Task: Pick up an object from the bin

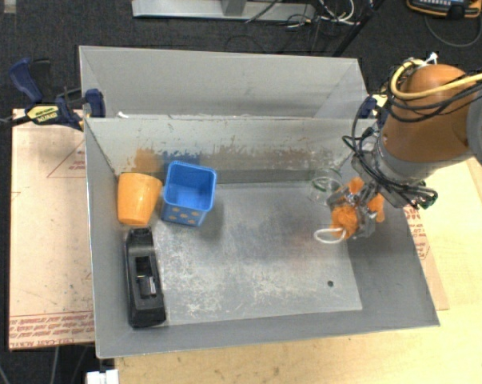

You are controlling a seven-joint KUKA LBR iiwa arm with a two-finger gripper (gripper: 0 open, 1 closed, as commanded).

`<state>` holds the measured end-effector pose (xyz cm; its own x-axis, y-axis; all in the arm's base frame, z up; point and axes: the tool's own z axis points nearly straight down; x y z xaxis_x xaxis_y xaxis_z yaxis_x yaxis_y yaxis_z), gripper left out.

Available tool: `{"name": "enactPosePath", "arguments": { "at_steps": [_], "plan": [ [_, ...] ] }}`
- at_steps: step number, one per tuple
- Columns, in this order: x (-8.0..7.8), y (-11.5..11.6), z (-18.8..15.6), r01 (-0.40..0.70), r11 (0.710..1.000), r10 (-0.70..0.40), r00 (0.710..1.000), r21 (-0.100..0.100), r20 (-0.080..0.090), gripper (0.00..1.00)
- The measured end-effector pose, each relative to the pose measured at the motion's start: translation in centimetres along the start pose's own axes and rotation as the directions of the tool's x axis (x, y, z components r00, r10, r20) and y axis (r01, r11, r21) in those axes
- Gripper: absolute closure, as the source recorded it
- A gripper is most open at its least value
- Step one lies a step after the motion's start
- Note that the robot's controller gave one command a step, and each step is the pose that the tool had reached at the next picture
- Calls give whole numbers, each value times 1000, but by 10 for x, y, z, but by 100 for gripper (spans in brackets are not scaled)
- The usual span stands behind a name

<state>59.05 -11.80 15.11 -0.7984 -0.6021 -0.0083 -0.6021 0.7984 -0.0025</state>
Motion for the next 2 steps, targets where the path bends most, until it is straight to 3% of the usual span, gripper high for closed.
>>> {"name": "enactPosePath", "arguments": {
  "at_steps": [2],
  "plan": [
    [-8,11,-121,86,996,-86,996,3,3,100]
  ]
}}
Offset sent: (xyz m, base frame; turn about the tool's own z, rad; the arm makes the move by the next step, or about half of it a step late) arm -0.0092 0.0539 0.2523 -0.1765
